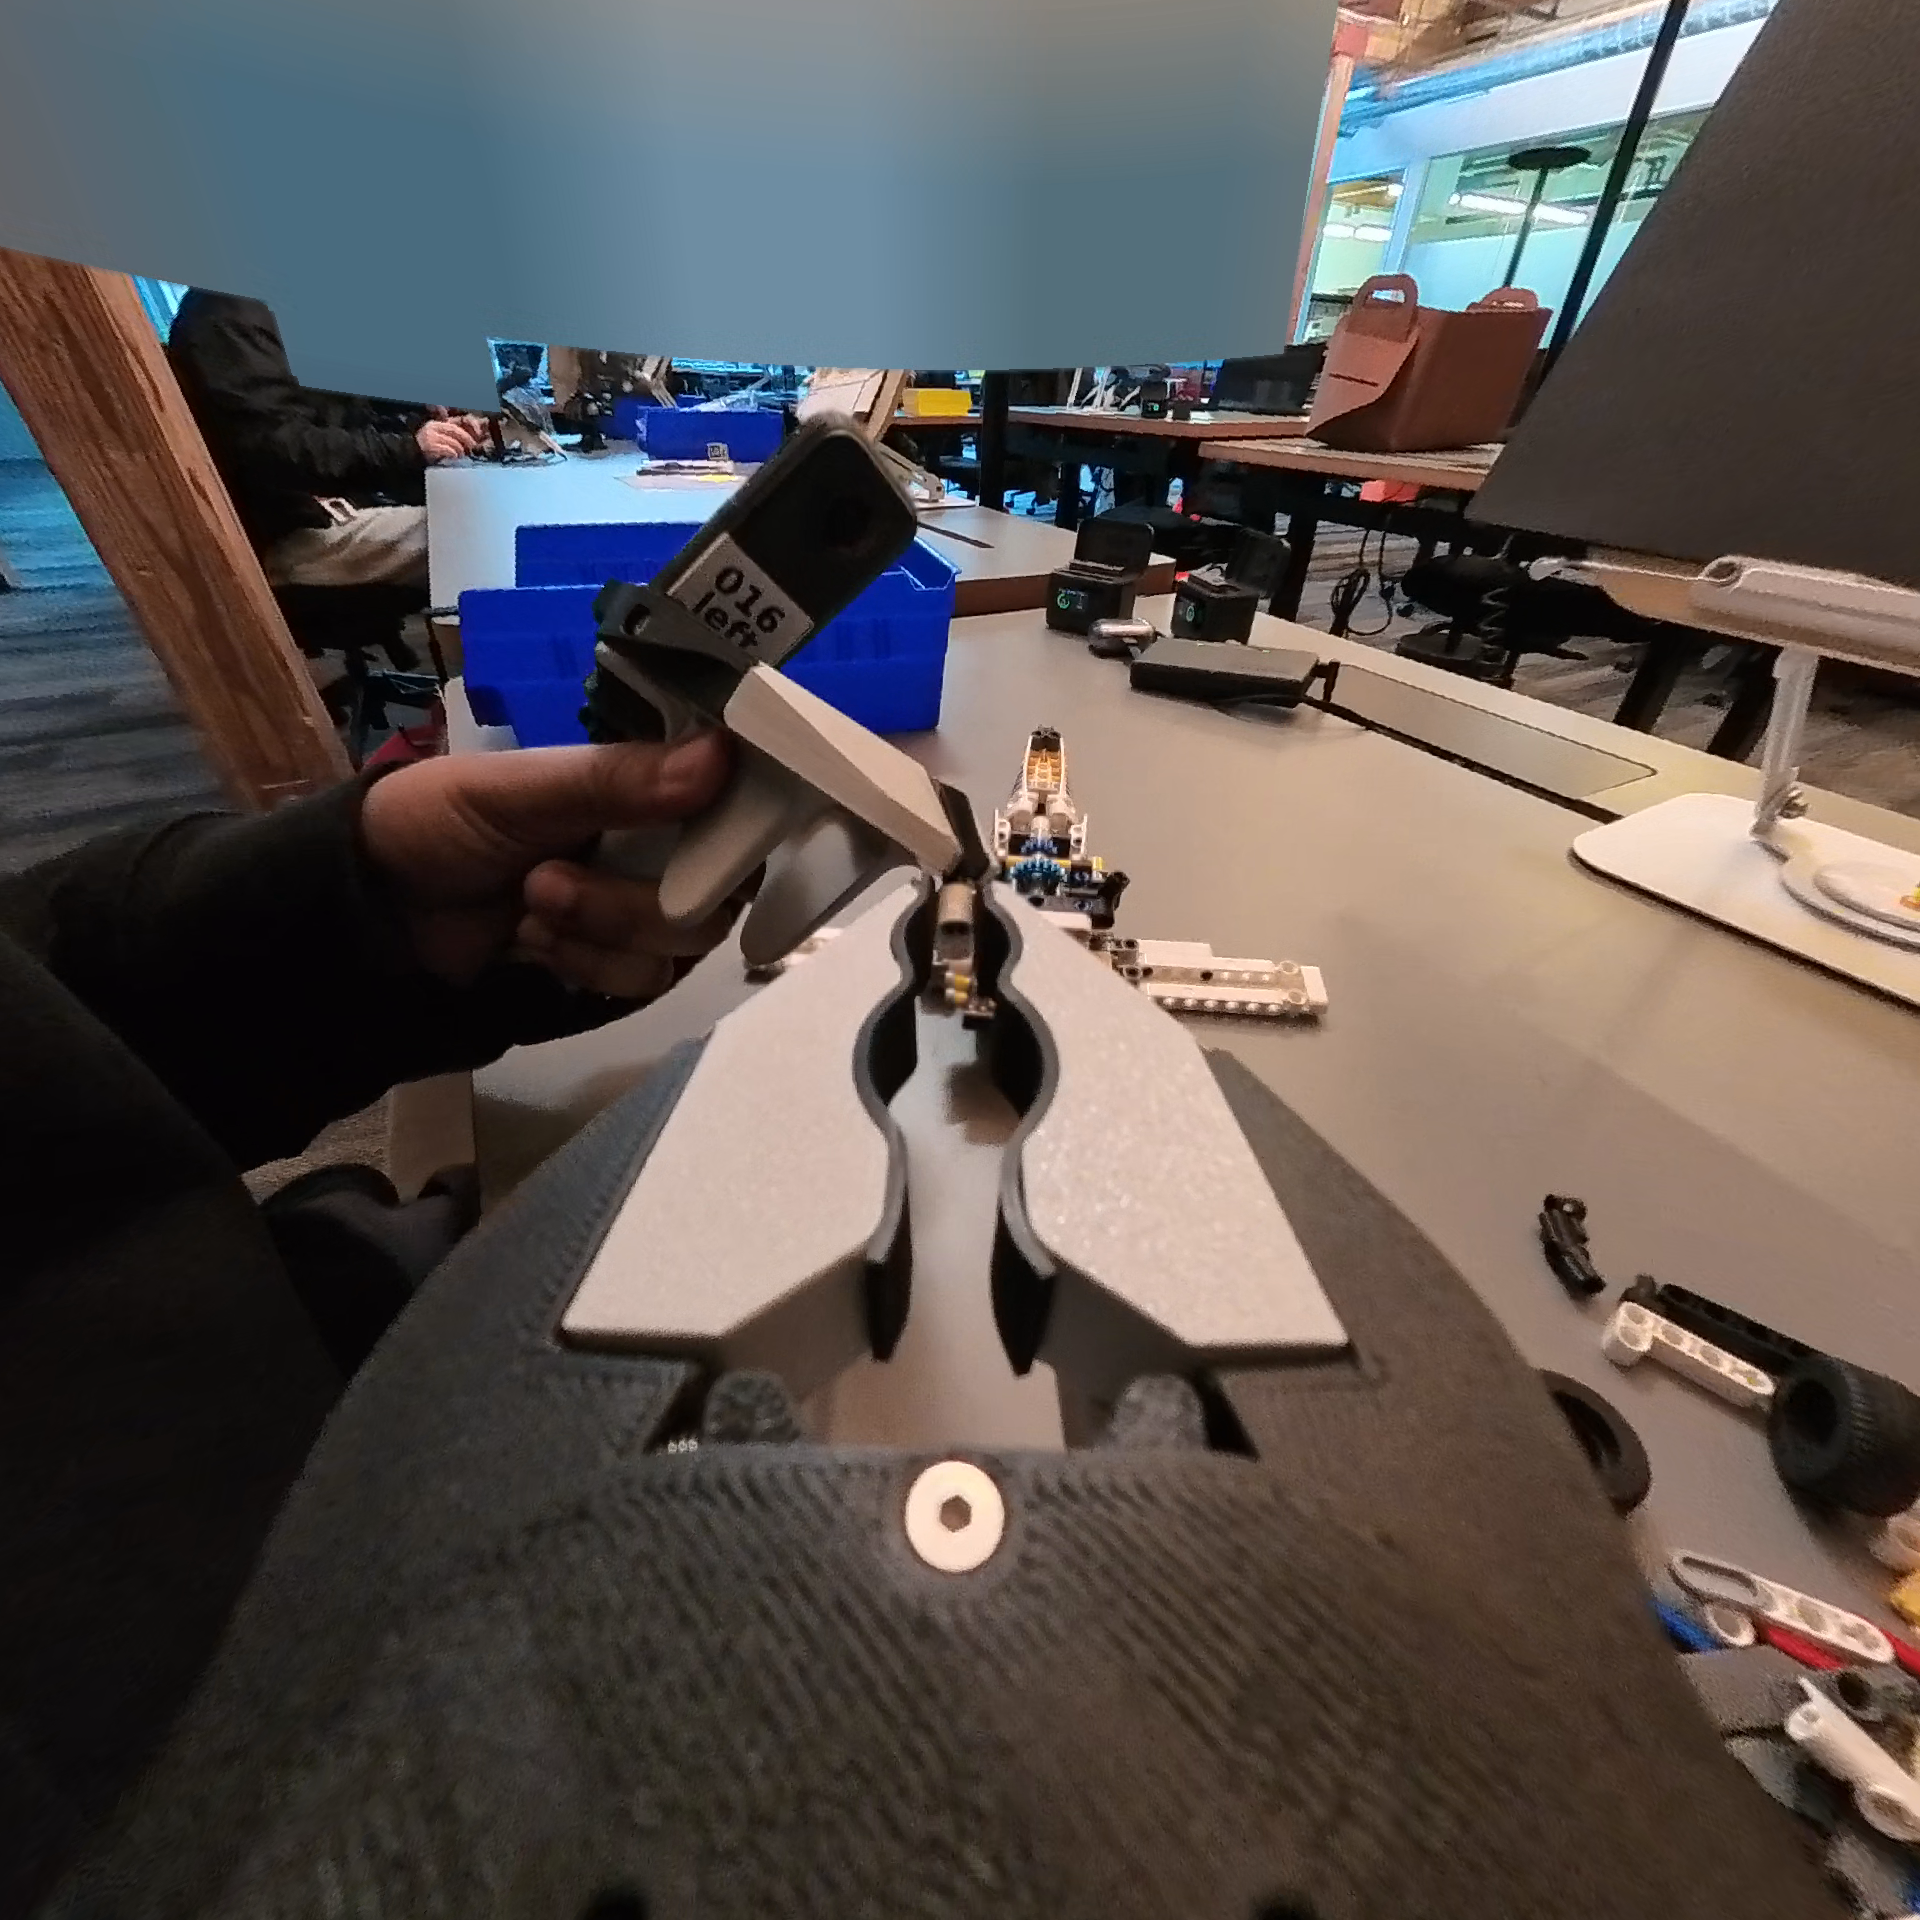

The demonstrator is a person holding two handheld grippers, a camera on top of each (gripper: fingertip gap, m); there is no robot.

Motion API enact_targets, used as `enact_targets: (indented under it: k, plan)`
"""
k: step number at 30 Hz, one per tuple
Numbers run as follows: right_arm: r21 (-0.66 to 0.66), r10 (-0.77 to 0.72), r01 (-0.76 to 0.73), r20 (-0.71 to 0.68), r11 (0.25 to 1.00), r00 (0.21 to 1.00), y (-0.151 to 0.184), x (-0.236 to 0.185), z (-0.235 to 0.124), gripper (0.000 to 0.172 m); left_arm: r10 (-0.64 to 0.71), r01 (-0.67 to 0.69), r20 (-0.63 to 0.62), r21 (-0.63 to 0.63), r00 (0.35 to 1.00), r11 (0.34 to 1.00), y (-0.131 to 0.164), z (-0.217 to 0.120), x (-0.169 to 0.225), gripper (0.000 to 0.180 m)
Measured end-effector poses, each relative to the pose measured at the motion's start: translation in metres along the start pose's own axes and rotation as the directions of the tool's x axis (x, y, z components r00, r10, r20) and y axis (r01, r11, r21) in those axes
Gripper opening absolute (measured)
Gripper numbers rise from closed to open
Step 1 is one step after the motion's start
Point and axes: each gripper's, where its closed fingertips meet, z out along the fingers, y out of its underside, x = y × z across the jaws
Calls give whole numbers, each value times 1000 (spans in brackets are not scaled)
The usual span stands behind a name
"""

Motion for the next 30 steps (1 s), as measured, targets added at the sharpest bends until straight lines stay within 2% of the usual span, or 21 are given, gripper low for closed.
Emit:
enact_targets:
  k: [6, 8, 9, 10, 12, 14, 17, 18, 19, 22, 26, 29, 30]
  plan:
    - [40, 64, -65, 44, 997, 997, -4, 0, -5, 5, -30, 30, -19, 9, 999, 1000, -2, 2, 4, 0]
    - [30, 59, -59, 17, 998, 998, -1, 5, -9, 5, -38, 38, -22, 20, 999, 999, -5, 0, 4, 0]
    - [33, 61, -60, -18, 998, 998, 1, 14, -16, 5, -41, 42, -11, 136, 999, 990, -25, -14, 2, 0]
    - [52, 93, -92, -24, 994, 995, 1, 21, -26, 4, -32, 28, 16, 191, 999, 981, -41, -33, -2, 0]
    - [94, 190, -188, -7, 978, 982, 2, 31, -41, 5, 44, -69, 141, 184, 989, 981, -51, -58, -10, 0]
    - [112, 204, -203, -1, 973, 979, 3, 34, -45, 4, 98, -122, 166, 143, 981, 982, -49, -57, -3, 0]
    - [102, 80, -77, -19, 992, 997, -2, 24, -38, 5, 92, -101, 103, 86, 990, 991, -32, -30, 5, 0]
    - [93, 19, -16, -37, 996, 999, -5, 21, -35, 5, 63, -67, 56, 77, 996, 995, -26, -20, 7, 3]
    - [77, -43, 48, -59, 996, 997, -6, 18, -32, 5, 33, -34, 22, 50, 999, 998, -17, -10, 8, 16]
    - [1, -221, 223, -117, 975, 968, -5, 11, -27, 5, -20, 21, -35, 13, 999, 1000, -1, 8, 9, 22]
    - [-35, -365, 364, -146, 931, 919, -8, 2, -23, 5, -63, 63, -61, 1, 996, 998, 5, 15, 10, 18]
    - [-44, -406, 404, -148, 914, 902, -9, -1, -20, 5, -76, 76, -91, -4, 993, 997, 7, 16, 14, 0]
    - [-47, -416, 414, -148, 909, 897, -9, -2, -20, 5, -80, 80, -96, -3, 992, 997, 7, 15, 15, 0]
